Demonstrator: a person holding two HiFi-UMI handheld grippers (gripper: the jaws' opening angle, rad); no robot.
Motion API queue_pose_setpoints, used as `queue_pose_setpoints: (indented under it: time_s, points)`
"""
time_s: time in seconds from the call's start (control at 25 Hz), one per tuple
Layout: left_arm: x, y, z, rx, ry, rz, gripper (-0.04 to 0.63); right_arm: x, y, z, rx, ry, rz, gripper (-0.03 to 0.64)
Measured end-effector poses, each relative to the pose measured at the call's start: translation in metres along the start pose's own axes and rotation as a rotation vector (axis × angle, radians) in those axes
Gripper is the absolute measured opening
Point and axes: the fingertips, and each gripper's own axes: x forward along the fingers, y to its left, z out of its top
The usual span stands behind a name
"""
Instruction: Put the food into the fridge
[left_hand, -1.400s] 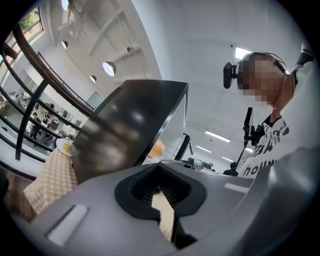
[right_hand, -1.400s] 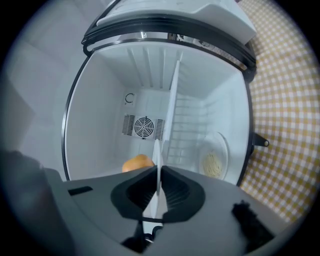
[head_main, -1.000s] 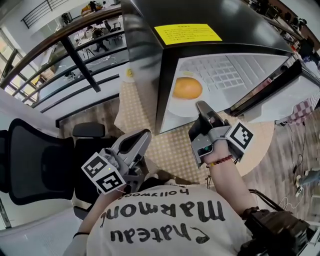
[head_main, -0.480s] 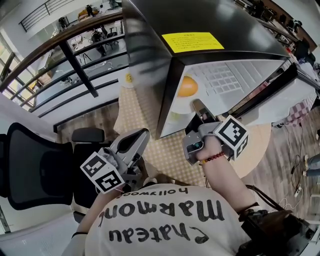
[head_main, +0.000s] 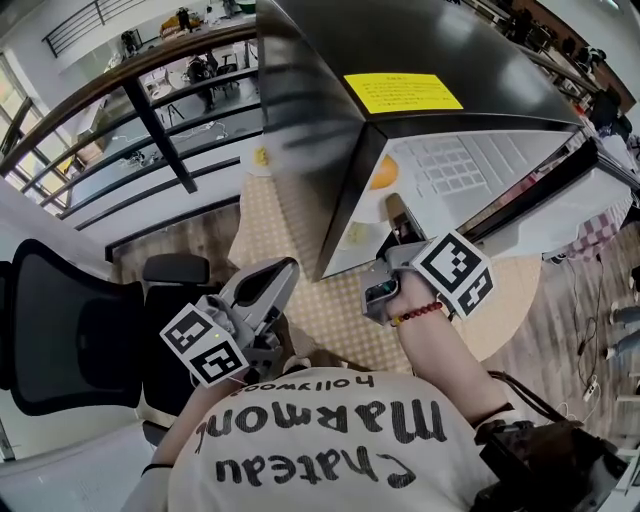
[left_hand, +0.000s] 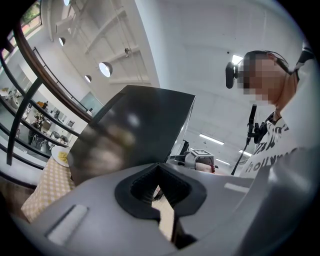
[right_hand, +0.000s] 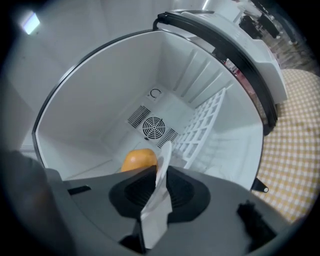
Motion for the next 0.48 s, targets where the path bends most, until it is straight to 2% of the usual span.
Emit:
queue_pose_setpoints:
  time_s: [0.16,0.48]
  points:
    - [-0.0004,0.0011,-0.0018,-0.002,0.003,0.005,0.003,0.0045,-0.0024,-0.0006,-0.076,0.008,-0.026,0.067]
    - [0.0001,0.0007,-0.0014,-0.006,0.003,0.005,0.003,0.0111,0.0009,0.0015,-0.316,0.013,-0.057,0.1]
